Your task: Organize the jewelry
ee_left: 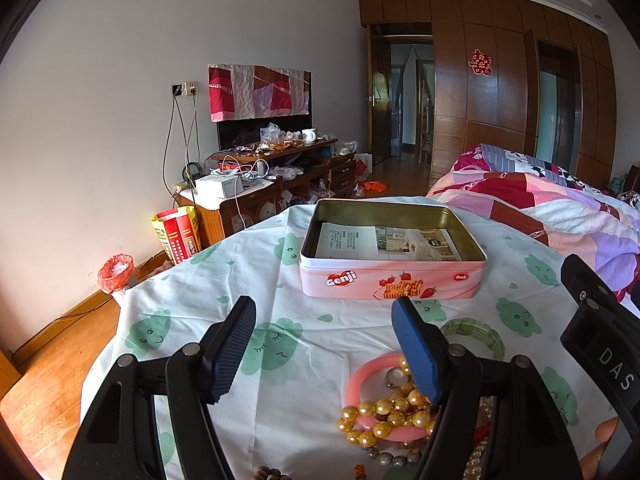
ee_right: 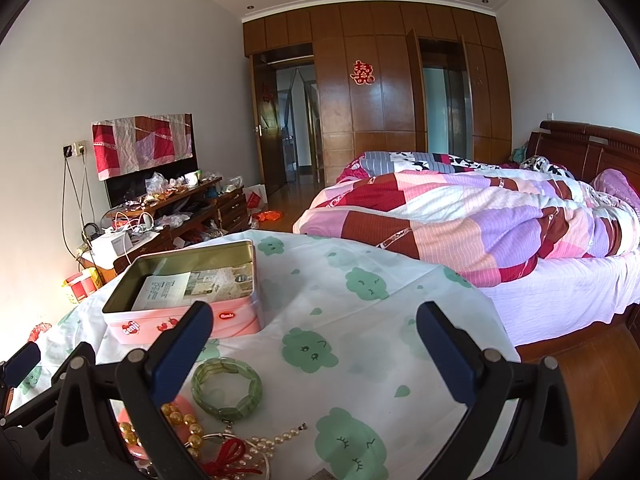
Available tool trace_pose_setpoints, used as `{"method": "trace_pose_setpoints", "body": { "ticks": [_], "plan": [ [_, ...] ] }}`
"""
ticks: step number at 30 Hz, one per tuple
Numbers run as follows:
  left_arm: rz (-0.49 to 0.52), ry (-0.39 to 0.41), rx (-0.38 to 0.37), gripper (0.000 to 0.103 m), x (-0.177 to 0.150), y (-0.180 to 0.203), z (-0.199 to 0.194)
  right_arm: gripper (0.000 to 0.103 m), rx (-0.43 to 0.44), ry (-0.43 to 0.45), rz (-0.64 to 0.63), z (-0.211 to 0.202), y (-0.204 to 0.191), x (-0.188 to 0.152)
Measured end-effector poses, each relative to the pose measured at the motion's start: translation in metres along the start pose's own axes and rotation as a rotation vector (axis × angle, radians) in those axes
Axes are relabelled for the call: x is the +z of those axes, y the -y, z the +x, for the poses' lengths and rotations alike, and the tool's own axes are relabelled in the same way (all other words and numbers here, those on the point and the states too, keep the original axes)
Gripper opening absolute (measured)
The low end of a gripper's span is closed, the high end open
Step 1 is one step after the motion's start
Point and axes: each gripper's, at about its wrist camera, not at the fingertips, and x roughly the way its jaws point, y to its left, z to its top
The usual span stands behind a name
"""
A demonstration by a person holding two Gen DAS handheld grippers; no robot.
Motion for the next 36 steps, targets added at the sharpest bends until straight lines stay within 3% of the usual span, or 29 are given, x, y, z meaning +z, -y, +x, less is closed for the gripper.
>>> {"method": "trace_pose_setpoints", "body": {
  "ticks": [12,17,23,26,29,36],
  "plan": [
    [0.000,0.000,-0.001,0.071,0.000,0.000,0.000,0.103,-0.001,-0.005,0.002,0.000,0.001,-0.002],
    [-0.039,-0.029,-0.061,0.071,0.000,-0.014,0.002,0.103,0.000,-0.008,0.018,0.002,0.004,-0.002],
    [0.057,-0.054,-0.088,0.071,-0.003,-0.037,-0.006,0.103,0.029,-0.063,0.091,0.010,0.019,-0.005],
    [0.111,-0.055,-0.098,0.071,-0.005,-0.051,-0.013,0.103,0.094,-0.105,0.110,0.011,0.026,-0.003],
    [0.123,-0.120,-0.150,0.071,-0.013,-0.070,-0.017,0.093,0.130,-0.138,0.066,0.010,0.028,-0.004],
    [0.185,-0.248,-0.415,0.071,-0.041,-0.065,-0.038,0.092,0.160,-0.188,0.059,-0.001,0.044,-0.012]
  ]
}}
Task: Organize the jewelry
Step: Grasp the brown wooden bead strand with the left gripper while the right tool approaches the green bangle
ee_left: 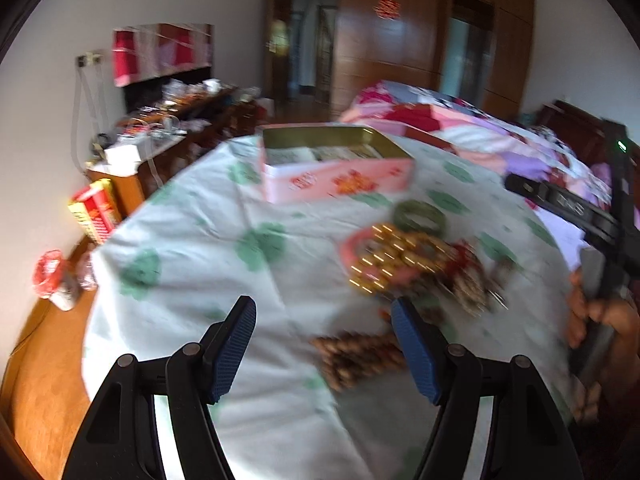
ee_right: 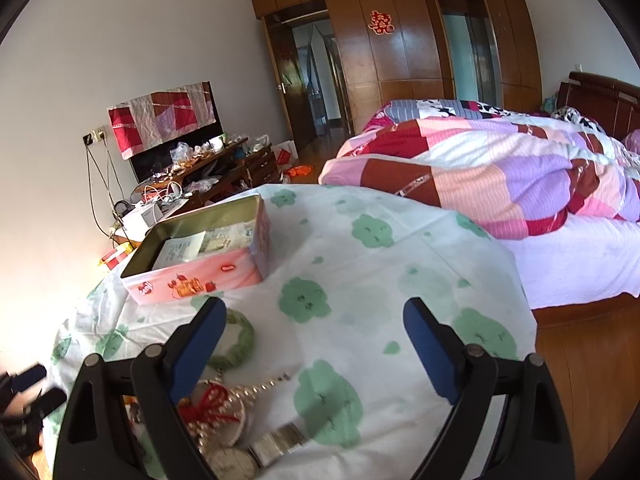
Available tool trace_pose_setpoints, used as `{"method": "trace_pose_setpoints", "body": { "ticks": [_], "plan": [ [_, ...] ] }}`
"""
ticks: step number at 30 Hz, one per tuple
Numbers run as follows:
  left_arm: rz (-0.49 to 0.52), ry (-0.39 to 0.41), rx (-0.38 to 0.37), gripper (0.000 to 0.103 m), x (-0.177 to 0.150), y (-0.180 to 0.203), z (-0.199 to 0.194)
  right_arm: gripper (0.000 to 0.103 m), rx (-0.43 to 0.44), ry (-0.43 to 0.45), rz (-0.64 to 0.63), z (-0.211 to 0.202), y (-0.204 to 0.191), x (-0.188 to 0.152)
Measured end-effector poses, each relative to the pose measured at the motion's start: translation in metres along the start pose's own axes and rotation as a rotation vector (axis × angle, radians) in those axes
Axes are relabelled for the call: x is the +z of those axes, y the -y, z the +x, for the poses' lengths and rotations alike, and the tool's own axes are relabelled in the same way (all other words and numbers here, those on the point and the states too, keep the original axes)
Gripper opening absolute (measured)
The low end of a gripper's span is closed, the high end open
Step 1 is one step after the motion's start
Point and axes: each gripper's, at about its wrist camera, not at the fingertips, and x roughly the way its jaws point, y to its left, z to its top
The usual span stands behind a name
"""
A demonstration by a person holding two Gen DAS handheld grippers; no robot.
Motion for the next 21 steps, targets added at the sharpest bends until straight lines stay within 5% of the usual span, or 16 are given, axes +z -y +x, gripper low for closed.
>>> {"method": "trace_pose_setpoints", "body": {
  "ticks": [4,10,13,17,21],
  "plan": [
    [0.083,-0.079,-0.080,0.071,-0.009,0.024,0.012,0.092,0.000,-0.014,0.009,-0.001,0.004,-0.001],
    [0.085,-0.160,0.019,0.071,-0.016,0.026,0.039,0.092,0.007,-0.032,0.011,-0.003,0.008,0.001],
    [0.079,-0.137,0.026,0.070,-0.016,0.025,0.038,0.092,-0.005,-0.046,0.021,-0.004,0.015,0.002],
    [0.065,-0.120,0.020,0.040,-0.013,0.021,0.037,0.092,-0.009,-0.062,0.042,-0.005,0.025,0.001],
    [0.059,-0.110,0.001,0.040,-0.012,0.017,0.036,0.092,0.023,-0.092,0.032,-0.001,0.024,-0.001]
  ]
}}
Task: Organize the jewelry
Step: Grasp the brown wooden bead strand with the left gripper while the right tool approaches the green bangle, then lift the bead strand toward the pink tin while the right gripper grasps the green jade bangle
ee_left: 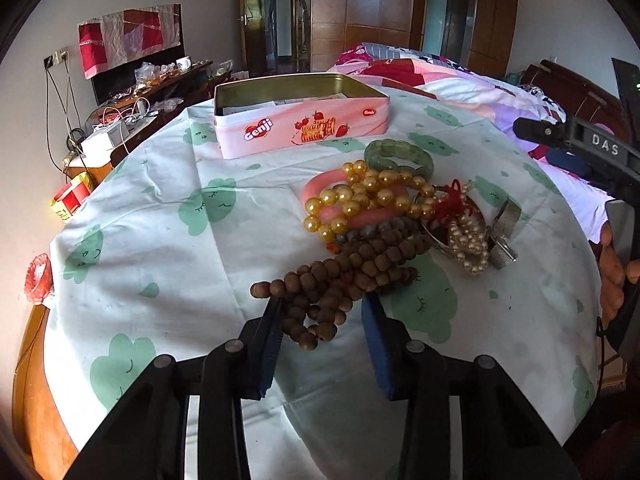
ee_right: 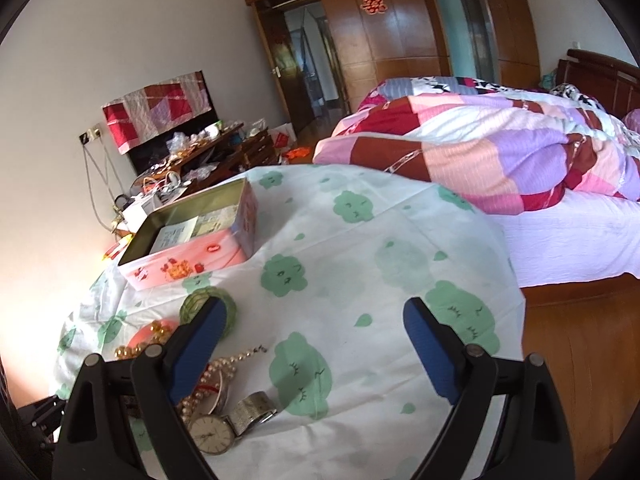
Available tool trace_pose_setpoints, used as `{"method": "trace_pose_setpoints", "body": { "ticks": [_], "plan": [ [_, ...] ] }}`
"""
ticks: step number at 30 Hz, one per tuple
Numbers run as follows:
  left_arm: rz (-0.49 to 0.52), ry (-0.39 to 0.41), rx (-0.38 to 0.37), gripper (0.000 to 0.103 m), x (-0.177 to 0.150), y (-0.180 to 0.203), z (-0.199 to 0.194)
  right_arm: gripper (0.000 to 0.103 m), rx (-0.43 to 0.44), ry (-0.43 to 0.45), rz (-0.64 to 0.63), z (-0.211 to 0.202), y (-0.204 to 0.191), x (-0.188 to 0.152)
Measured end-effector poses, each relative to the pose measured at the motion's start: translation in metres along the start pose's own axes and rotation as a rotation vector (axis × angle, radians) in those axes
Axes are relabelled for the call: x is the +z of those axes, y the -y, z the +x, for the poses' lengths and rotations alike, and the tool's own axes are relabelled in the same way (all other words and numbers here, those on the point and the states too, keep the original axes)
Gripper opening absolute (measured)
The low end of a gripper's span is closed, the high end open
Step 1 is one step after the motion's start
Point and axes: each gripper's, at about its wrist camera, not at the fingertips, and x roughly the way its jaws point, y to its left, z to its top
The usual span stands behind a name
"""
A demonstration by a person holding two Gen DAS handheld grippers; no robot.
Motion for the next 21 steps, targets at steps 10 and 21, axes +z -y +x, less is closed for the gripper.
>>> {"method": "trace_pose_setpoints", "body": {
  "ticks": [10,21],
  "plan": [
    [0.027,0.100,-0.030,0.039,0.001,-0.004,-0.033,0.077,0.071,-0.051,-0.045,0.010,-0.010,0.005],
    [-0.121,0.201,0.025,0.039,0.027,-0.038,-0.055,0.068,0.124,-0.094,-0.075,0.026,-0.024,0.017]
  ]
}}
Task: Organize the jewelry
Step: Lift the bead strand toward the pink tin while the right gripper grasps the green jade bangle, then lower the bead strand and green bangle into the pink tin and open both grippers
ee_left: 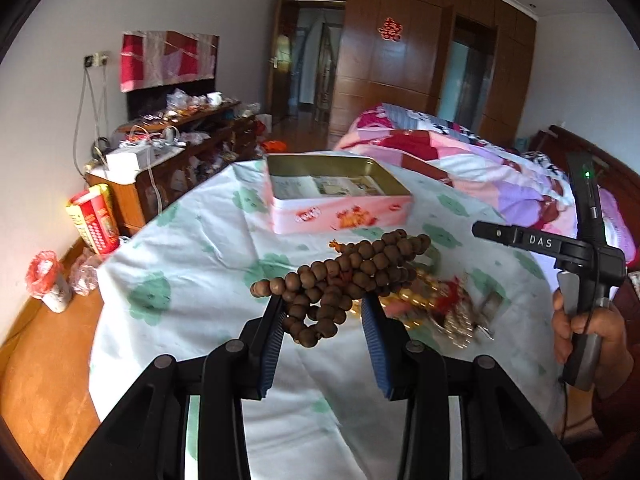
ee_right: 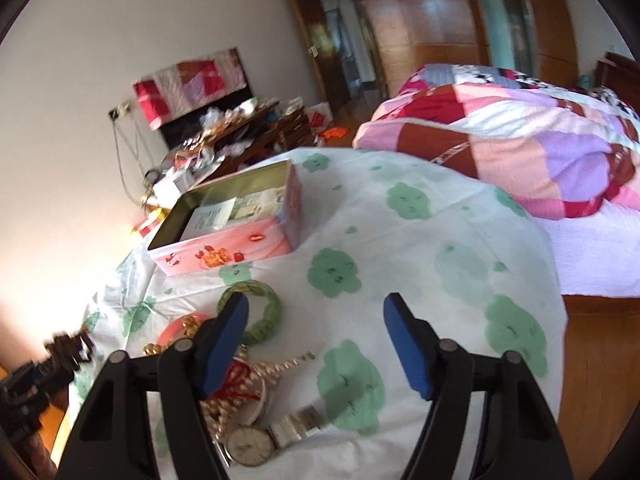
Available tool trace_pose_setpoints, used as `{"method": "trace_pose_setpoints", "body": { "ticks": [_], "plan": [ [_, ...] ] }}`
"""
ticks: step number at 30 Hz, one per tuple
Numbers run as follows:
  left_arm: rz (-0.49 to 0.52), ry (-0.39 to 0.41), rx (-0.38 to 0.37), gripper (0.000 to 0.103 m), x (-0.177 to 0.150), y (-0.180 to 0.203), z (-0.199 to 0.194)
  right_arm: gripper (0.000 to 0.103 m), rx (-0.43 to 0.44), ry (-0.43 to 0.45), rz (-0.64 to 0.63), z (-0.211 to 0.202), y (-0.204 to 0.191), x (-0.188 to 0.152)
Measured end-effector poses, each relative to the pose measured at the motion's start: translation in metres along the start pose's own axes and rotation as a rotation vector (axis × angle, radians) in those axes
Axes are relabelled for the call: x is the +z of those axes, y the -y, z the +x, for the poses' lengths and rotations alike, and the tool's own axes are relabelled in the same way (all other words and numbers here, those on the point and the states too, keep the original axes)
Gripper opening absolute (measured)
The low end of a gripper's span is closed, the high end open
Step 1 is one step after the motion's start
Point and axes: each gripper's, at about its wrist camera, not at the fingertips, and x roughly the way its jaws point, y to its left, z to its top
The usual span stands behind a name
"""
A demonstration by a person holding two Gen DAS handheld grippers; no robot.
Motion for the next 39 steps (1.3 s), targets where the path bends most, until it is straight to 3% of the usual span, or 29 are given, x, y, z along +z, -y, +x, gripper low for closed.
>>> {"method": "trace_pose_setpoints", "body": {
  "ticks": [3,9,11,13,15,19,26,29,35,39],
  "plan": [
    [-0.013,-0.008,0.033,0.039,0.003,0.000,0.009,0.050,0.038,-0.086,-0.040,0.027,-0.012,0.006],
    [-0.040,-0.026,0.043,0.040,0.008,-0.002,0.025,0.041,0.033,-0.259,-0.148,0.080,-0.043,0.000],
    [-0.051,-0.023,0.038,0.040,0.013,-0.004,0.031,0.036,0.000,-0.255,-0.183,0.084,-0.047,0.001],
    [-0.060,-0.021,0.040,0.040,0.016,-0.005,0.035,0.016,-0.033,-0.262,-0.209,0.088,-0.049,0.003],
    [-0.075,-0.021,0.038,0.040,0.019,-0.006,0.040,0.011,-0.028,-0.265,-0.200,0.089,-0.044,0.005],
    [-0.098,-0.026,0.023,0.040,0.022,-0.008,0.052,0.011,-0.006,-0.255,-0.165,0.084,-0.035,0.007],
    [-0.122,0.014,0.016,0.040,0.047,-0.007,0.068,0.011,0.074,-0.076,-0.066,0.051,-0.032,0.045],
    [-0.125,0.036,0.024,0.040,0.064,-0.005,0.079,0.011,0.069,-0.015,-0.042,0.051,-0.033,0.064],
    [-0.096,0.056,0.098,0.040,0.087,0.002,0.116,0.011,0.038,0.048,0.023,0.078,-0.043,0.095],
    [-0.090,0.032,0.124,0.040,0.096,0.002,0.148,0.011,0.005,0.031,0.006,0.106,-0.054,0.098]
  ]
}}
